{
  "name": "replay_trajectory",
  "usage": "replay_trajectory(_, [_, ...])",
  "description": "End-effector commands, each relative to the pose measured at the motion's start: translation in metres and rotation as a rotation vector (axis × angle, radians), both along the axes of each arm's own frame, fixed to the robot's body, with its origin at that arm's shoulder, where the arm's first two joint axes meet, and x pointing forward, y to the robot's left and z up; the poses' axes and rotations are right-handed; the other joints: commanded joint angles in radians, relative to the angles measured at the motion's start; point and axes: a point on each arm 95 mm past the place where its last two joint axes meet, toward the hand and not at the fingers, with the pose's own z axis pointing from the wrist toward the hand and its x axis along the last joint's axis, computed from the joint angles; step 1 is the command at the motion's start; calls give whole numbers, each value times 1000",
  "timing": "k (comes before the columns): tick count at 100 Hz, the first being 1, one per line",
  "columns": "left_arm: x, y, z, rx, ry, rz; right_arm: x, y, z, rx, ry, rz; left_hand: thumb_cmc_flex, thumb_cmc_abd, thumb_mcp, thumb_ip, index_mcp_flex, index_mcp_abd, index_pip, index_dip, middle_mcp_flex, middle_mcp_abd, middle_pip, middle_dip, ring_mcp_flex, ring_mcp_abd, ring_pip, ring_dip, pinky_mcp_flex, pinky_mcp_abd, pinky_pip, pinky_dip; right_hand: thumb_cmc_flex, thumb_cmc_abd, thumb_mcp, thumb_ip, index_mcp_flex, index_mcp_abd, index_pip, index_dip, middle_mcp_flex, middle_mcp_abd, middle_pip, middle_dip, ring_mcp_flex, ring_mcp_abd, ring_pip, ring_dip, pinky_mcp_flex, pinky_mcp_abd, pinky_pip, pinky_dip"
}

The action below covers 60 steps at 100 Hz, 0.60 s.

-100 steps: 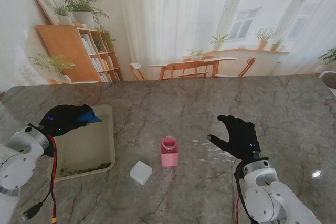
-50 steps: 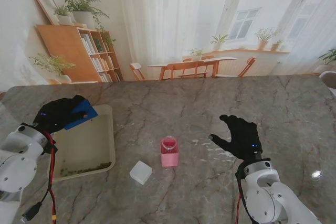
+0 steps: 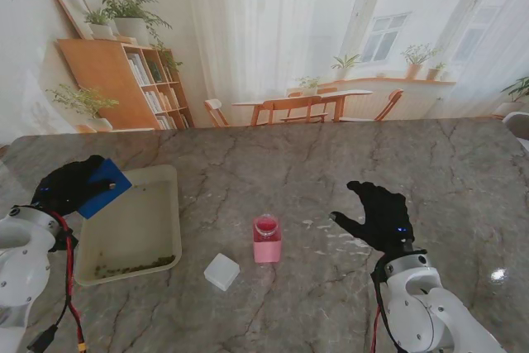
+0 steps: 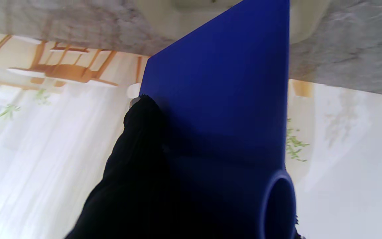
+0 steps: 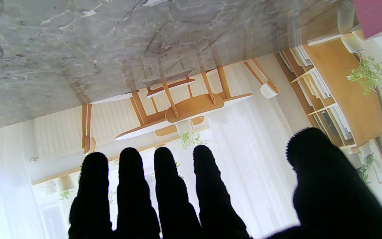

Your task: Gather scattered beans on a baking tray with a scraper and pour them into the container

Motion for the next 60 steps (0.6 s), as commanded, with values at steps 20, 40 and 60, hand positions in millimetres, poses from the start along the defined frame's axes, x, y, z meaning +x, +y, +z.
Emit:
replay_trajectory(20, [-12,32,-32,14,62,123,0,3,-1,0,18,12,101,58,166,52,47,19,-30,-5,24,39,17,-23,80,-107,86,27,101,-198,121,-1,6,30,-15,30,-3,-9,0,9,0,-12,5,17,13,-3,6,9,-3,14,11,-6])
replay_trajectory(40, [-19,50,-42,19,61,196,1,4,-2,-1,22,17,101,70,188,51,43,24,-41,-15,18,45,21,-41,92,-127,101,34,118,-216,127,7,5,30,-15,30,-3,-9,0,9,1,-14,6,17,13,-3,6,9,-4,14,11,-6])
replay_trajectory(60, [-21,55,-49,-12,56,238,2,6,-2,-2,24,20,101,71,202,49,46,31,-47,-19,17,47,27,-54,102,-134,117,42,128,-221,140,19,6,30,-15,30,-3,-9,0,9,0,-13,6,17,13,-4,6,9,-4,15,11,-6])
